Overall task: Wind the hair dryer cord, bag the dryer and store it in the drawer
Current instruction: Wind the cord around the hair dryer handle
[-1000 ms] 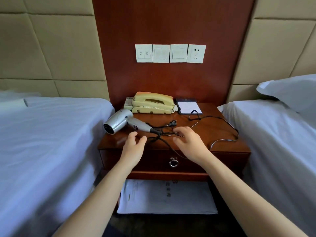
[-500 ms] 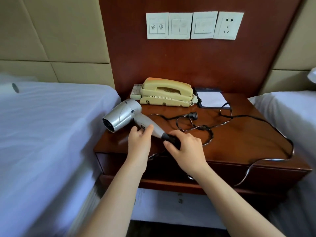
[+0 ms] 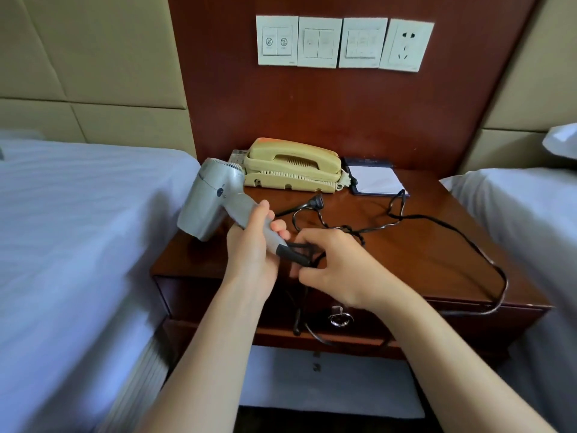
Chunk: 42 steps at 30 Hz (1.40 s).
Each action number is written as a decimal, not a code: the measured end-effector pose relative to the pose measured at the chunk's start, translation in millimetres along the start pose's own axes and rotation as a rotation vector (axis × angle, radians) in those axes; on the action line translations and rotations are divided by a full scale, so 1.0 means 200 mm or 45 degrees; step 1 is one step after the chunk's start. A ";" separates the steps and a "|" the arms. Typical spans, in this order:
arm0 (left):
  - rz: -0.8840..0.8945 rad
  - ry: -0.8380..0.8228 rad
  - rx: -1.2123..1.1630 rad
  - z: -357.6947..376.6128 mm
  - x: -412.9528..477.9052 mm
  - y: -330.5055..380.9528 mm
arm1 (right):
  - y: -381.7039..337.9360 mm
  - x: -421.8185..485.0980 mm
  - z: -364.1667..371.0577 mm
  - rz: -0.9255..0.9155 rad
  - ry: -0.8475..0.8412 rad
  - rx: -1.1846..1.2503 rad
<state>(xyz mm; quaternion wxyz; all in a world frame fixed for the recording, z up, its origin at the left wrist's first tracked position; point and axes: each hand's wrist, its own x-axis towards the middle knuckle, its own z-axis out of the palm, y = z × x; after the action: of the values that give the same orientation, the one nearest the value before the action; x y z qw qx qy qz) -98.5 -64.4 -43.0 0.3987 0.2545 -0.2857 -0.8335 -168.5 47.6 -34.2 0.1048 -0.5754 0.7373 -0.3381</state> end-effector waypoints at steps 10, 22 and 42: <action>0.055 -0.029 0.016 0.04 -0.15 0.05 | 0.00 -0.12 -0.08 0.122 0.036 -0.384; -0.018 -0.028 0.249 -0.14 -0.06 0.02 | 0.35 -0.16 -0.16 0.233 0.414 -0.747; 0.080 -0.034 0.226 -0.04 0.13 -0.08 | 0.47 0.32 -0.28 0.515 -0.358 -0.199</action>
<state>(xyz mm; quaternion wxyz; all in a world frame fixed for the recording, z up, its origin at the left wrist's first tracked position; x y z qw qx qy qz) -116.4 -79.5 -64.1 0.3966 0.2684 -0.3715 -0.7954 -291.6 20.0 -35.3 0.2270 -0.4640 0.8394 -0.1690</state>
